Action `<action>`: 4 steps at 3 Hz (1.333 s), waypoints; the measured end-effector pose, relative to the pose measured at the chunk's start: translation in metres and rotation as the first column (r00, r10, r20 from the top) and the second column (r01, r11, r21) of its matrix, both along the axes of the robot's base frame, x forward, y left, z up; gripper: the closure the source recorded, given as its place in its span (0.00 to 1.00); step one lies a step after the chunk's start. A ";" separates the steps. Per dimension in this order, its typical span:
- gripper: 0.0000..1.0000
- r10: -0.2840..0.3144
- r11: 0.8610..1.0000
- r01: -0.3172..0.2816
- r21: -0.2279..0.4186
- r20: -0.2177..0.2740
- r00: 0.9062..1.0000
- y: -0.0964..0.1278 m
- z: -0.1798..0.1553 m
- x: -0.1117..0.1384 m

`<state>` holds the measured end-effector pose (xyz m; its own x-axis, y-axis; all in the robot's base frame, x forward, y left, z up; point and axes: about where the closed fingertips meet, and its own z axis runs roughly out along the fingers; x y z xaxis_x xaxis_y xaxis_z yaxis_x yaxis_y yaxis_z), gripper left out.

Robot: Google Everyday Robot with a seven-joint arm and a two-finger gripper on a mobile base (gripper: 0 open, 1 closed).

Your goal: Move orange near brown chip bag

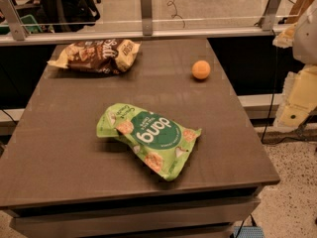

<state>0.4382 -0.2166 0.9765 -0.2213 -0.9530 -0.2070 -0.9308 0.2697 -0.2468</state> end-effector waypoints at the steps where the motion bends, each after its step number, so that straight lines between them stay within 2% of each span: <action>1: 0.00 0.000 1.000 0.000 0.003 0.003 1.000 0.000 0.000 0.001; 2: 0.00 0.029 0.999 -0.031 0.041 0.045 0.999 0.005 -0.008 0.021; 3: 0.00 0.076 0.992 -0.086 0.097 0.103 0.992 0.014 -0.024 0.066; 4: 0.00 0.113 0.978 -0.138 0.159 0.156 0.981 0.024 -0.040 0.114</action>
Offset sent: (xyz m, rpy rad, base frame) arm 0.0623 0.0133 -0.0275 0.1246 -0.1143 0.0938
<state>0.5523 -0.1923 0.9367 -0.0582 -0.9200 -0.3875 -0.9174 0.2024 -0.3428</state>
